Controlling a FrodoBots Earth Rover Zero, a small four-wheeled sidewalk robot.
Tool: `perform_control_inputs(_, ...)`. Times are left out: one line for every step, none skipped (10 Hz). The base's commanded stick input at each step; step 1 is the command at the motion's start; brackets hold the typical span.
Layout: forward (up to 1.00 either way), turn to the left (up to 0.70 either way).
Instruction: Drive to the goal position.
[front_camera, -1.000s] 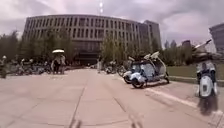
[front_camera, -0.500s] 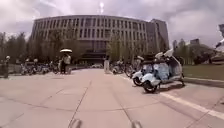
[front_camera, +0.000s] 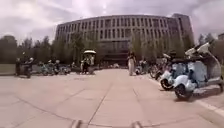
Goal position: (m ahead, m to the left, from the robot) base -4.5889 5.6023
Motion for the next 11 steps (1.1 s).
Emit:
perform_control_inputs(0.85, 0.33)
perform_control_inputs(0.85, 0.33)
perform_control_inputs(0.85, 0.33)
perform_control_inputs(0.85, 0.33)
perform_control_inputs(0.85, 0.33)
perform_control_inputs(0.85, 0.33)
perform_control_inputs(0.85, 0.33)
perform_control_inputs(0.85, 0.33)
perform_control_inputs(0.85, 0.33)
perform_control_inputs(0.85, 0.33)
perform_control_inputs(0.85, 0.33)
